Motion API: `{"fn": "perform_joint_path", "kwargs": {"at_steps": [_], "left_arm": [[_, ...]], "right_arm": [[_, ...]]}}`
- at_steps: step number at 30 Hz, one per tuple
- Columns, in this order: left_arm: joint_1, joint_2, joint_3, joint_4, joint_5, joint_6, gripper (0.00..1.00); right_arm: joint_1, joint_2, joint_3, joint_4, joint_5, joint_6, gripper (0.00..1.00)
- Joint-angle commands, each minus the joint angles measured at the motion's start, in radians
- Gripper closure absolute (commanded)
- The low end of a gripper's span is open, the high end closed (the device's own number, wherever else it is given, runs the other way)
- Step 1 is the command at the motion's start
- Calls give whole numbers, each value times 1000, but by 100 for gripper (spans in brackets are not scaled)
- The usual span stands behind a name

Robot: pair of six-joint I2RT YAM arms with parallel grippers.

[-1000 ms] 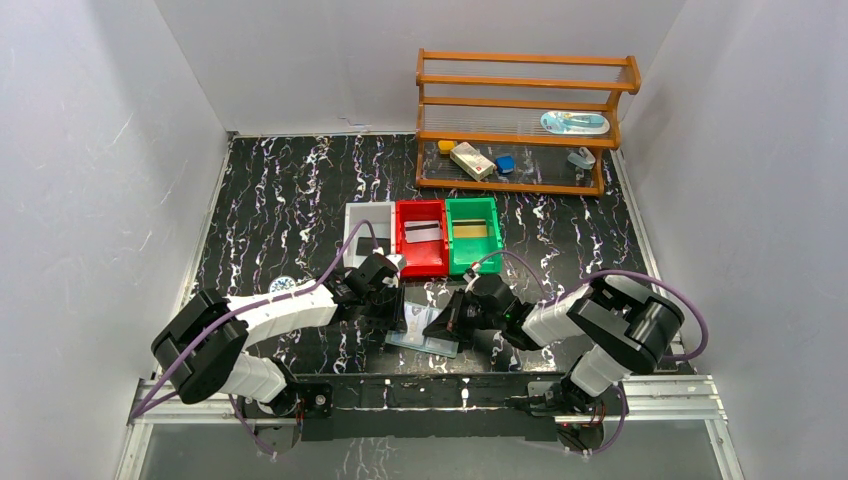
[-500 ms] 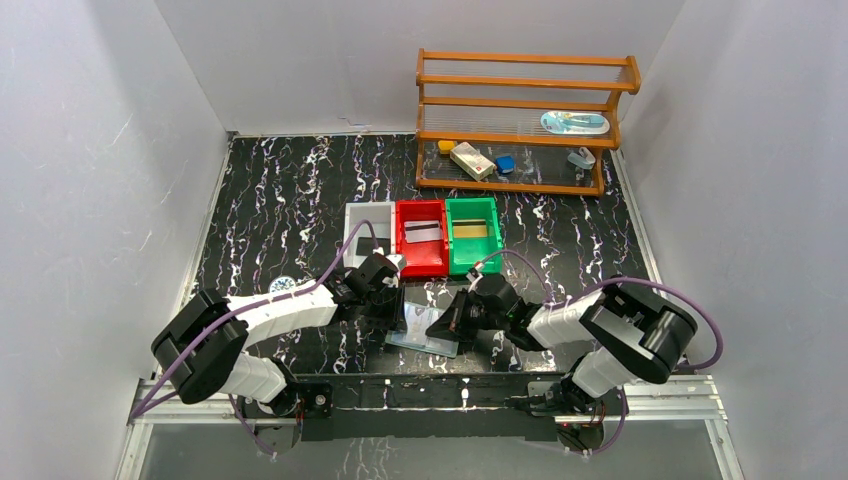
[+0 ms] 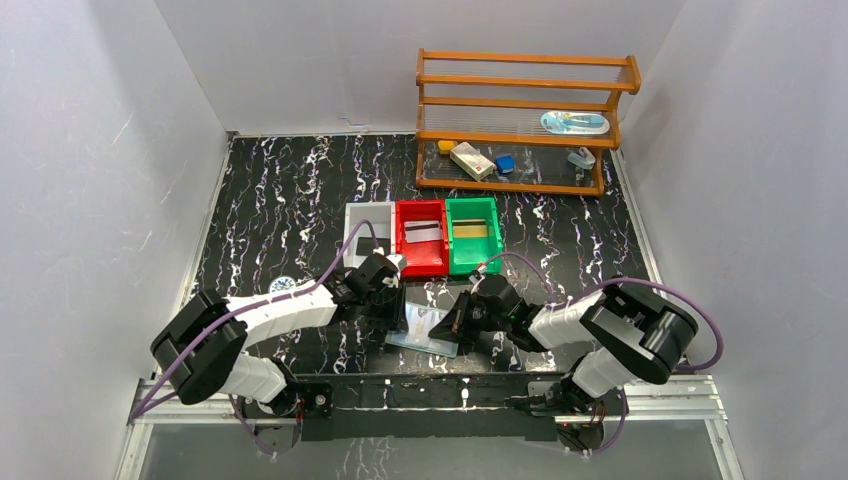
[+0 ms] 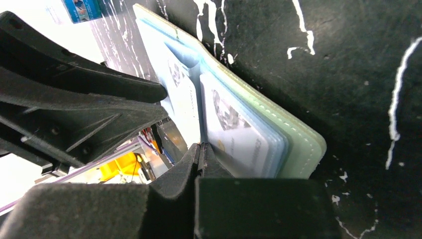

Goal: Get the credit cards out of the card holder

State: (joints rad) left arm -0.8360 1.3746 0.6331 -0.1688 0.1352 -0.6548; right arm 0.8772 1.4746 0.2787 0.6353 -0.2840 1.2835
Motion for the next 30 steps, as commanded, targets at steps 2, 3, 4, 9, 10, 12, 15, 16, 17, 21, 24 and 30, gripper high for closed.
{"fn": "perform_joint_path", "kwargs": {"at_steps": [2, 3, 4, 9, 10, 12, 15, 16, 17, 21, 24, 30], "left_arm": [[2, -61, 16, -107, -64, 38, 69], [2, -73, 25, -112, -70, 44, 67], [2, -81, 35, -116, -79, 52, 65], [2, -27, 114, -214, -175, 115, 60], [1, -13, 131, -234, -191, 130, 59], [0, 31, 160, -262, -213, 150, 58], [-1, 59, 180, -269, -217, 174, 53], [-2, 65, 187, -270, -214, 181, 53], [-2, 75, 194, -270, -212, 186, 52], [-4, 115, 219, -272, -200, 208, 50], [-11, 131, 229, -271, -191, 206, 49], [-21, 97, 241, -266, -187, 197, 44]], "right_arm": [[-4, 53, 29, 25, -5, 5, 95], [-4, 63, 27, 35, -7, 11, 95], [-5, 71, 25, 44, -7, 16, 95], [-6, 79, 20, 50, 3, 24, 95], [-5, 80, 22, 50, 2, 23, 95], [-4, 84, 27, 49, -2, 21, 95], [-4, 84, 28, 49, -4, 20, 95], [-5, 84, 27, 49, -4, 20, 95], [-5, 84, 28, 50, -5, 20, 95], [-5, 84, 32, 49, -5, 19, 95], [-5, 84, 36, 47, -9, 17, 95], [-5, 85, 39, 47, -10, 16, 95]]}}
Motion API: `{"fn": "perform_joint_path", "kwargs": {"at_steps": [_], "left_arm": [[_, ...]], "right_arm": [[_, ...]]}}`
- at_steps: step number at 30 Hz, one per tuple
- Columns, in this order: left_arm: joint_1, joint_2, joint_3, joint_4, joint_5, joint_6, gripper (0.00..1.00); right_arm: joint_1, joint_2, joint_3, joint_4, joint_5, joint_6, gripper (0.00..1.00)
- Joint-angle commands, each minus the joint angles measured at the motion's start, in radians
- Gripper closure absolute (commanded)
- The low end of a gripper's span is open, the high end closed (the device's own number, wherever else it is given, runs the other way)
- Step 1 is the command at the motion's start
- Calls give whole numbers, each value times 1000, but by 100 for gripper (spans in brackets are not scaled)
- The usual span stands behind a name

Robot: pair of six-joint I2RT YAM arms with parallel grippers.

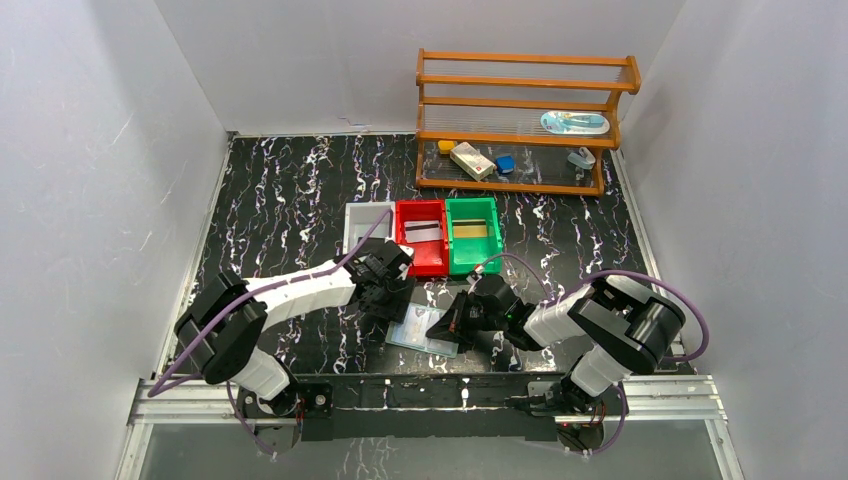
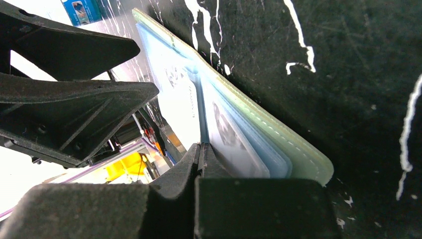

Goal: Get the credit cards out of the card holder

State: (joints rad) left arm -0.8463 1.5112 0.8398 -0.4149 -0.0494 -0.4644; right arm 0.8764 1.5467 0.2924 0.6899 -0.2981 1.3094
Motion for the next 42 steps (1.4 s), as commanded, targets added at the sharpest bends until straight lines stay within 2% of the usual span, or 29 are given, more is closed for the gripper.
{"fn": "perform_joint_path", "kwargs": {"at_steps": [1, 10, 15, 29, 39, 42], "left_arm": [[-12, -45, 35, -18, -3, 7, 43], [-18, 19, 32, 4, -11, 20, 44], [-22, 73, 47, -33, -69, 21, 46], [-41, 106, 1, -80, -174, -13, 54], [-47, 115, 1, -80, -182, -17, 56], [-50, 112, 3, -78, -172, -17, 56]], "right_arm": [[-4, 12, 25, -8, 4, -10, 95], [-4, 15, 24, -7, 2, -12, 95], [-4, 11, 23, -8, 2, -12, 95], [-6, -65, 12, -34, 15, -11, 95], [-15, -139, -51, -77, 45, 0, 95], [-14, -139, -58, -55, 53, 5, 91]]}}
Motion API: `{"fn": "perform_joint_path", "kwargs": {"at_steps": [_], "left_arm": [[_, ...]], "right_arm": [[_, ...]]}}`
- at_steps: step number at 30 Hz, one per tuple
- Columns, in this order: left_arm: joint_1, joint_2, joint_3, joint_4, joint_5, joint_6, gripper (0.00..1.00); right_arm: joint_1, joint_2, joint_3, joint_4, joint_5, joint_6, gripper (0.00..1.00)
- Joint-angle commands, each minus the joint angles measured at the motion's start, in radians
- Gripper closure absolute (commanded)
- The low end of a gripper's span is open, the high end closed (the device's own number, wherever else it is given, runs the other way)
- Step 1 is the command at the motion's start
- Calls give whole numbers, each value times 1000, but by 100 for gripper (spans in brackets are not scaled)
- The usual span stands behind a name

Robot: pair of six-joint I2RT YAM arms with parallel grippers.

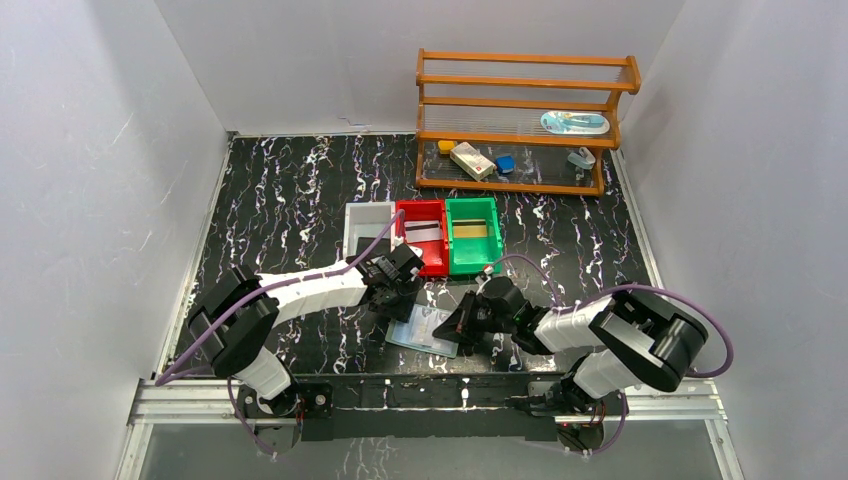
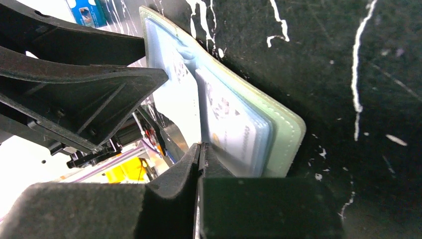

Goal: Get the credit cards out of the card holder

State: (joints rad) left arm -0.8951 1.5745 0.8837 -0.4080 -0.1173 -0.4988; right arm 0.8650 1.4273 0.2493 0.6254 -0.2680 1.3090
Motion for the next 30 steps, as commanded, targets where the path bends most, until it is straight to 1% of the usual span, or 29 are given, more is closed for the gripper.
{"fn": "perform_joint_path", "kwargs": {"at_steps": [1, 2, 5, 9, 11, 13, 14, 16, 17, 20, 22, 27, 30], "left_arm": [[-2, 48, -39, -83, -100, 20, 56], [-3, 47, -40, -82, -97, 21, 56], [-6, 44, -40, -81, -88, 23, 57], [-5, 41, -41, -81, -82, 22, 58], [-6, 38, -43, -80, -79, 22, 58], [-7, 37, -43, -81, -79, 22, 58], [-6, 34, -44, -81, -78, 20, 58], [-5, 30, -44, -82, -83, 19, 58], [-5, 25, -45, -84, -87, 16, 58], [-6, 4, -50, -91, -102, 3, 58], [-7, -15, -53, -95, -107, -2, 58], [-6, -52, -54, -104, -109, -9, 57], [-6, -72, -44, -108, -104, -10, 53]], "right_arm": [[-3, -16, -11, 17, 24, 7, 87], [-3, -10, -6, 22, 26, 9, 81], [-3, 23, 17, 57, 27, 16, 75], [-3, 78, 22, 135, 18, 35, 72], [-3, 99, 20, 174, 13, 38, 72], [-1, 119, 22, 205, 3, 37, 75], [-3, 122, 21, 214, -1, 36, 78], [-3, 110, 9, 220, 10, 38, 88], [-3, 97, -3, 215, 23, 39, 92], [-3, 42, -32, 163, 60, 35, 97], [-3, 4, -45, 122, 75, 21, 99], [-5, -59, -46, 43, 87, -7, 98], [-4, -54, -28, 27, 73, -22, 97]]}}
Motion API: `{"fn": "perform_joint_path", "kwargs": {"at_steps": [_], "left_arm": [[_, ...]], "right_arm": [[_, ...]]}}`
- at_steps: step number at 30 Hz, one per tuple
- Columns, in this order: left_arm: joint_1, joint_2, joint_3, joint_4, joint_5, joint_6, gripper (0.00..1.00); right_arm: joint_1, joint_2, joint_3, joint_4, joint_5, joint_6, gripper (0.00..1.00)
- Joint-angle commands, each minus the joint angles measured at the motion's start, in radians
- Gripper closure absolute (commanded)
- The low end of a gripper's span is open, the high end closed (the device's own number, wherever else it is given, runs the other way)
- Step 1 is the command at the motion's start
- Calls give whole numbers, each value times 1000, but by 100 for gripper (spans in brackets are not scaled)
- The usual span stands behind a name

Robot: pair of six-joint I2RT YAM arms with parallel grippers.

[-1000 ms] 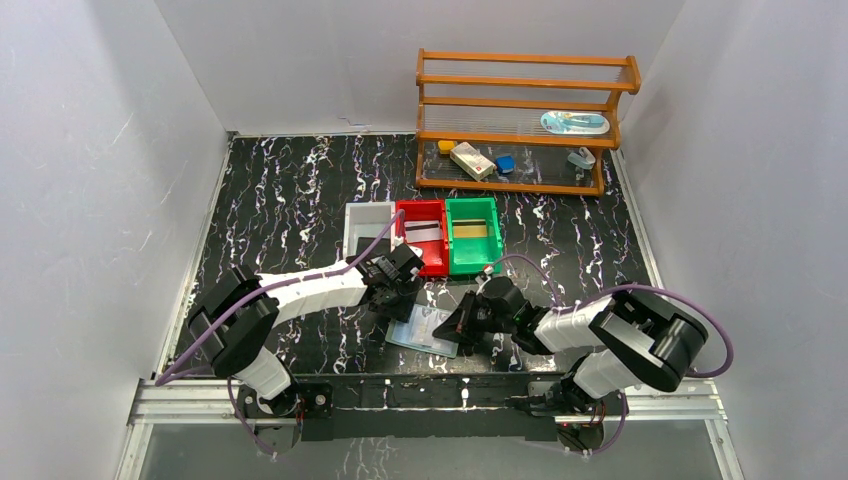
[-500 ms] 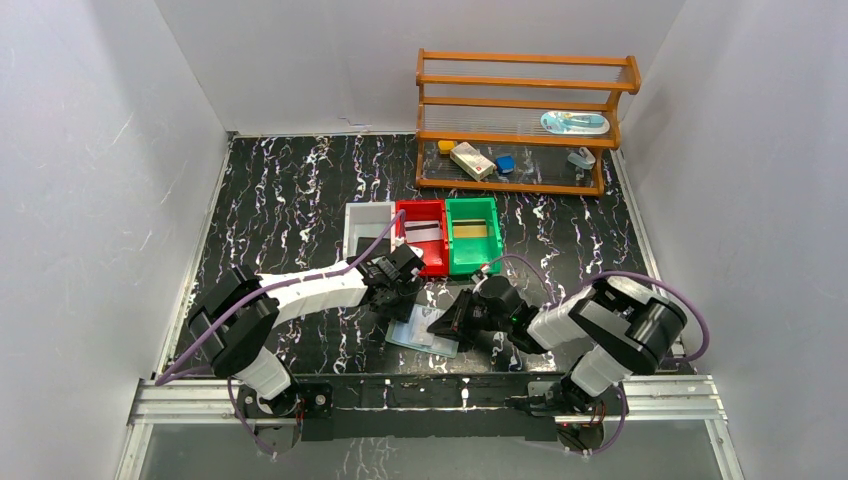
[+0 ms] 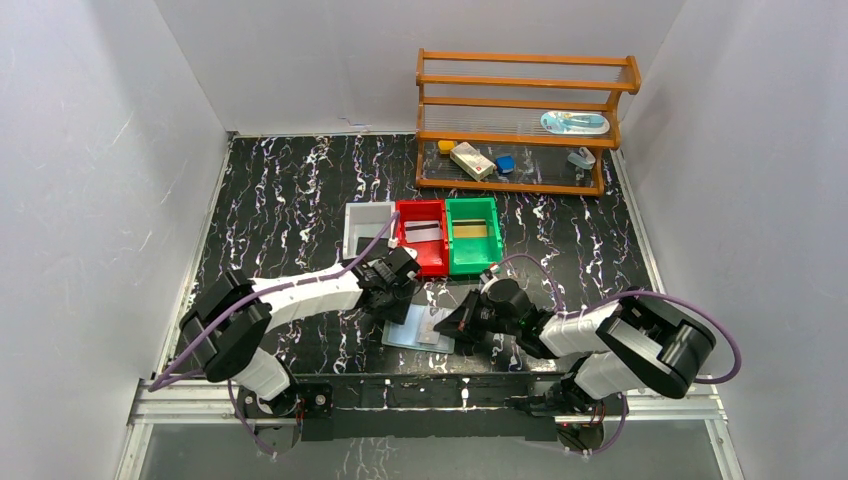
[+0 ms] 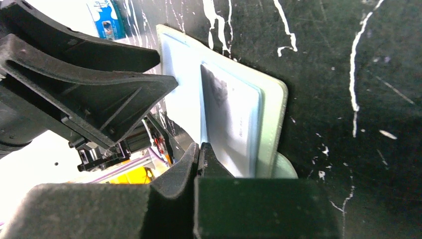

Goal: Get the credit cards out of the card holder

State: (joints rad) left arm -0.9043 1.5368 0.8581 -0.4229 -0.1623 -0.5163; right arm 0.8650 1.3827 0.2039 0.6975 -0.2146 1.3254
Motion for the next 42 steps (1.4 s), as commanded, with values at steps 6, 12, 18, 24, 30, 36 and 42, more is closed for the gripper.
{"fn": "perform_joint_path", "kwargs": {"at_steps": [6, 12, 18, 24, 30, 36, 42], "left_arm": [[4, -119, 10, -107, -41, 0, 44], [4, -212, 8, -10, 127, 8, 40], [4, -186, -51, 158, 380, -19, 42], [3, -104, -99, 201, 427, -35, 51], [3, -74, -132, 234, 449, -39, 58], [3, -63, -150, 229, 423, -37, 62], [4, -63, -150, 216, 409, -34, 64]], "right_arm": [[-5, 35, 40, -37, -1, -36, 96], [-5, 50, 45, -41, -5, -35, 92], [-5, 52, 46, -37, -5, -25, 86], [-5, 54, 40, -2, -2, 2, 81], [-5, 66, 17, 61, 2, 31, 77], [-4, 65, 15, 85, 1, 37, 78], [-5, 63, 14, 87, 1, 28, 89]]}}
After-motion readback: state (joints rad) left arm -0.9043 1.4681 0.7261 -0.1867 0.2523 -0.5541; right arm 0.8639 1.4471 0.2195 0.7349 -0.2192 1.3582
